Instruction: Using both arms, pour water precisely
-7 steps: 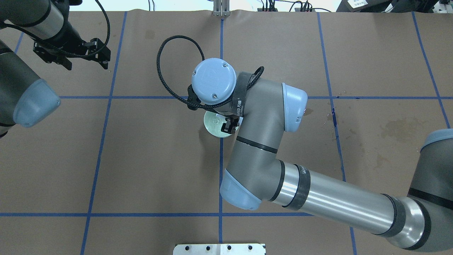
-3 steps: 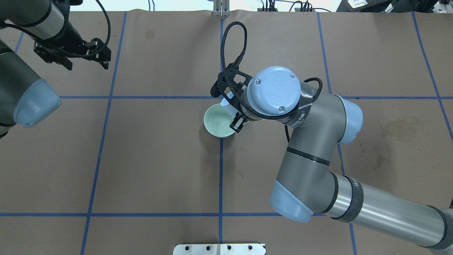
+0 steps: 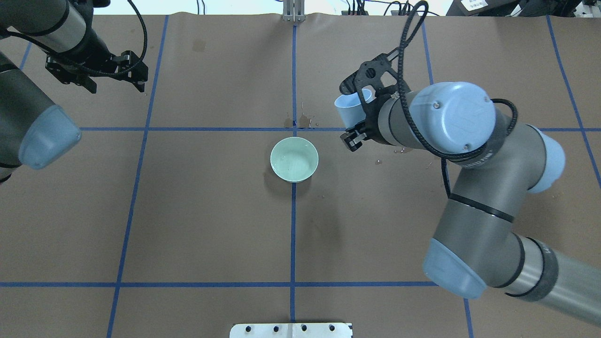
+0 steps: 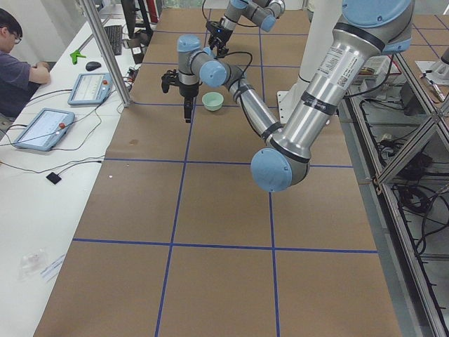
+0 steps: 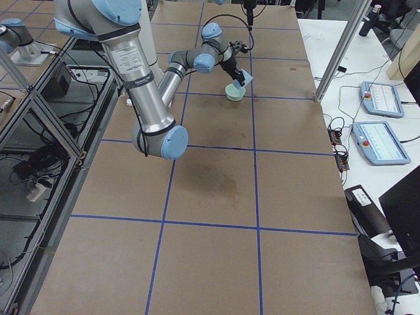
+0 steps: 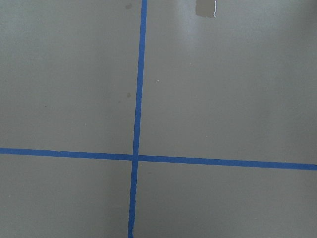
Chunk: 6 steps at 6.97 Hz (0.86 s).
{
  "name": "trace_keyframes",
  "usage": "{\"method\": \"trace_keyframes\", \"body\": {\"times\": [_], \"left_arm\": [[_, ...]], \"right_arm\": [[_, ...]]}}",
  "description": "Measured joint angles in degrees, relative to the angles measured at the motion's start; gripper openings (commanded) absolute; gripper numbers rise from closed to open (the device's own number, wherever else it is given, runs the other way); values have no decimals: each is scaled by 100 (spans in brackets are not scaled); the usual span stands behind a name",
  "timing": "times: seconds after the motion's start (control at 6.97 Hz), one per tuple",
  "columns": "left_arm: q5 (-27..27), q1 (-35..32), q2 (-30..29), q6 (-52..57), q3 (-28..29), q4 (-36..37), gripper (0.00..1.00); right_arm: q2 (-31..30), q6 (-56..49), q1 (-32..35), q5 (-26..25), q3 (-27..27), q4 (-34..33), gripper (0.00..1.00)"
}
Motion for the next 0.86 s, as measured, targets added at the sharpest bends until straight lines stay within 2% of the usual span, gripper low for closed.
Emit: {"method": "trace_keyframes", "body": {"times": [0.14, 0.43, 0.86], "left_arm": [[0, 8, -10, -22, 0, 0, 100], [0, 9, -19, -46, -22, 0, 100], [0, 7, -12, -63, -146, 67, 100]], "right_arm": [[-394, 366, 89, -316, 305, 8, 0], [-955, 1734, 364, -723, 474, 17, 0], [-2204, 3738, 411, -1940, 508, 226, 0]]}}
